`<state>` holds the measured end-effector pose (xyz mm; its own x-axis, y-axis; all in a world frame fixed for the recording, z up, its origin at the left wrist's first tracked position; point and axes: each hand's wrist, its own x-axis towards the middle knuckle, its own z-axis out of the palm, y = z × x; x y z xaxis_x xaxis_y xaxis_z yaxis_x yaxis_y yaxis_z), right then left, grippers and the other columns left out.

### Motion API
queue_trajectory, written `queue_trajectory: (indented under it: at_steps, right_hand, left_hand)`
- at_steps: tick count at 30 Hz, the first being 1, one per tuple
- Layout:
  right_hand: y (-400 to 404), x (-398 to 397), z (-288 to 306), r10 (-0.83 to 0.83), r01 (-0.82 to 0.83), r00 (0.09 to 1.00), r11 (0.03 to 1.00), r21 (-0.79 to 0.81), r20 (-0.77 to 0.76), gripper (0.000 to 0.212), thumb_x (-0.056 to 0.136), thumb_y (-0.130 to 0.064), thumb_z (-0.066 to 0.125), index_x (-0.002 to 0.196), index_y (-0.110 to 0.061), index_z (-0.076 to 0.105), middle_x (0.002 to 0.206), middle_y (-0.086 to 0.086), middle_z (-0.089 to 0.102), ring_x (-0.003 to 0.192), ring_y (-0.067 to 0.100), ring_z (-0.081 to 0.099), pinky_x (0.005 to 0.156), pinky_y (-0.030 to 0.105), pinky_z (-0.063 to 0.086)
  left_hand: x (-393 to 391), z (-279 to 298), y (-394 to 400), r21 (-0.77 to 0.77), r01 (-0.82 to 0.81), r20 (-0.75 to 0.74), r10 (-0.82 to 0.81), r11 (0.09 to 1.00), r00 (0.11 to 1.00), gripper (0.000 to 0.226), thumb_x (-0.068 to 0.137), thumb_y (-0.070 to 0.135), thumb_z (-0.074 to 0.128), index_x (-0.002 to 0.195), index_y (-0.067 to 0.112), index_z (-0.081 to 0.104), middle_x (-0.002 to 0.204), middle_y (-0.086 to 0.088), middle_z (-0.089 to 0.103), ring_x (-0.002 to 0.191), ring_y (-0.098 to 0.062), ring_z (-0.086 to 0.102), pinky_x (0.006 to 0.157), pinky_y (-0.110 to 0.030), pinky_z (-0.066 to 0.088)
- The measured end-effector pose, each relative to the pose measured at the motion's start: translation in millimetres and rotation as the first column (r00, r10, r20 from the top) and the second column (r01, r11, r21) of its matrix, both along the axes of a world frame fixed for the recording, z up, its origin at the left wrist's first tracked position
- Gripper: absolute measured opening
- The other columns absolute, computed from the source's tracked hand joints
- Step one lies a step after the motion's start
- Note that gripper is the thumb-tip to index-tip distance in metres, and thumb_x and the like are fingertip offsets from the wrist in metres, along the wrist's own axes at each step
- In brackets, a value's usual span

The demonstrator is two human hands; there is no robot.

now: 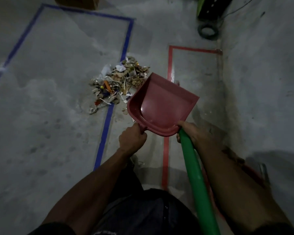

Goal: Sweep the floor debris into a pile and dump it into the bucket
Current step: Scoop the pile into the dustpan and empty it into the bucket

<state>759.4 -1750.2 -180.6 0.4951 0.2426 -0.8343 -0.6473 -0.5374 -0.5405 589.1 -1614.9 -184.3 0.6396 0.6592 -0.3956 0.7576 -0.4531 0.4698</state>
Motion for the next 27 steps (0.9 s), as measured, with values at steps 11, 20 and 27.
queue_trajectory:
  at_steps: [11, 20, 27]
  right_hand:
    - [8.0, -21.6, -37.0, -0.205, 0.201, 0.978, 0.975, -0.092, -0.036, 0.019, 0.078, 0.01, 0.058, 0.095, 0.001, 0.056, 0.065, 0.012, 0.058, 0.049, 0.02, 0.055, 0.047, 0.03, 0.049]
    - [-17.0, -8.7, -99.4, -0.481, 0.481, 0.877, 0.876, -0.038, 0.002, 0.032, 0.078, 0.01, 0.059, 0.108, -0.001, 0.056, 0.074, 0.017, 0.06, 0.057, 0.025, 0.058, 0.055, 0.035, 0.05]
    - [-29.7, 1.1, -188.0, -0.524, 0.531, 0.847, 0.837, -0.13, 0.089, 0.033, 0.081, 0.001, 0.062, 0.112, -0.004, 0.054, 0.082, 0.015, 0.061, 0.06, 0.025, 0.059, 0.049, 0.029, 0.048]
  left_hand:
    - [25.4, -55.3, 100.2, 0.016, 0.264, -0.097, -0.261, 0.964, 0.96, 0.012, 0.083, 0.015, 0.054, 0.09, 0.006, 0.051, 0.079, -0.003, 0.049, 0.073, -0.024, 0.056, 0.058, -0.029, 0.033]
    - [66.0, -119.4, 112.2, 0.128, 0.394, -0.254, -0.354, 0.91, 0.9, 0.039, 0.099, 0.043, 0.037, 0.126, 0.015, 0.037, 0.11, -0.014, 0.058, 0.091, -0.038, 0.062, 0.068, -0.041, 0.041]
    - [114.0, -191.4, 85.1, 0.14, 0.431, -0.154, -0.411, 0.891, 0.899, 0.036, 0.098, 0.033, 0.044, 0.121, 0.006, 0.041, 0.104, -0.022, 0.059, 0.084, -0.046, 0.06, 0.063, -0.04, 0.034]
